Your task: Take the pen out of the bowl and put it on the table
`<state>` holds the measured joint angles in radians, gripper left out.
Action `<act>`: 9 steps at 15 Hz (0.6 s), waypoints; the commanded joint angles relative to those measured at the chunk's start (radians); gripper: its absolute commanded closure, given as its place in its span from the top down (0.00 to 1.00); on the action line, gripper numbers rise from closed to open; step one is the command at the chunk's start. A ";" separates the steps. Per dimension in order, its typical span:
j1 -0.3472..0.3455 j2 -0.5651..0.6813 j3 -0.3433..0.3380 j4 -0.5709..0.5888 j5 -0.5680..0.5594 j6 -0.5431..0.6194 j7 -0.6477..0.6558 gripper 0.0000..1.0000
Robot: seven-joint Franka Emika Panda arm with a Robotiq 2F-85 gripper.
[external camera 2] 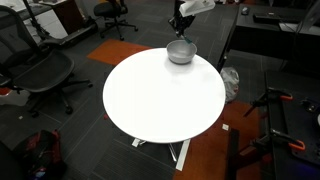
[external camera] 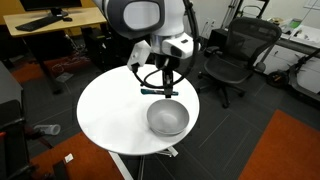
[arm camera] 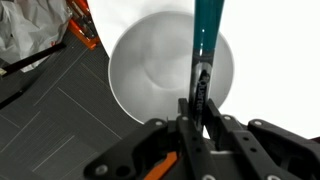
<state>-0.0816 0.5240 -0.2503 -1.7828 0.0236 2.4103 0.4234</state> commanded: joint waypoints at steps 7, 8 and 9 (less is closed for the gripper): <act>0.144 -0.272 -0.027 -0.329 -0.188 -0.001 0.413 0.05; 0.145 -0.291 -0.021 -0.356 -0.197 -0.005 0.448 0.05; 0.145 -0.306 -0.015 -0.382 -0.207 0.000 0.479 0.05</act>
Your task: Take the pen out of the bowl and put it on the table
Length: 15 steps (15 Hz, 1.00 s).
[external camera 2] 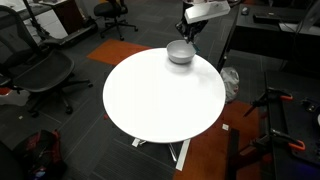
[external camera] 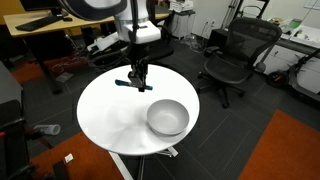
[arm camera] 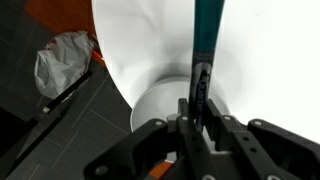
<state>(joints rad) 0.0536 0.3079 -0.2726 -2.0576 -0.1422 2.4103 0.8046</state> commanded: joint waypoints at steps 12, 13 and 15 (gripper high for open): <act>-0.048 -0.095 0.067 -0.340 0.054 0.260 0.127 0.05; -0.047 -0.084 0.064 -0.349 0.055 0.289 0.127 0.05; -0.042 -0.057 0.057 -0.361 0.056 0.338 0.130 0.05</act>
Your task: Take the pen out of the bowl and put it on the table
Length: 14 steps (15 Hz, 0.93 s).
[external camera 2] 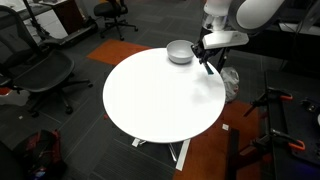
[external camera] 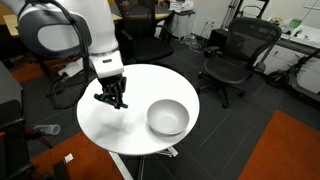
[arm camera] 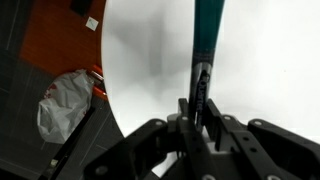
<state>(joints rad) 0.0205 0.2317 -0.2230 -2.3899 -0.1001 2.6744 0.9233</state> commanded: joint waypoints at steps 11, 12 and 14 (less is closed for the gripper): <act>0.024 0.189 -0.021 0.009 0.063 0.192 0.001 0.05; 0.026 0.197 -0.022 0.012 0.072 0.196 -0.001 0.05; 0.032 0.211 -0.024 0.021 0.087 0.196 -0.005 0.05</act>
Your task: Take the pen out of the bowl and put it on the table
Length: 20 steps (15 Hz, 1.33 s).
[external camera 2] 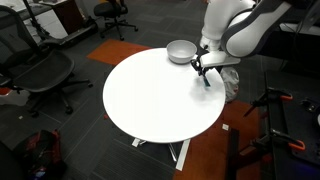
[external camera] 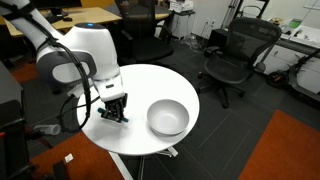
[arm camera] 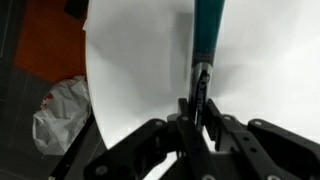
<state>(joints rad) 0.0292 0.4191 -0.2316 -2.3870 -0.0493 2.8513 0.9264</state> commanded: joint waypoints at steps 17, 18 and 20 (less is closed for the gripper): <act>0.071 -0.209 -0.063 -0.040 0.002 -0.076 -0.036 1.00; 0.062 -0.245 -0.053 -0.051 -0.002 -0.103 -0.053 1.00; 0.045 -0.307 -0.038 -0.060 -0.011 -0.170 -0.086 1.00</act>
<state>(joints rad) 0.0993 0.2459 -0.2900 -2.3908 -0.0349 2.7735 0.8858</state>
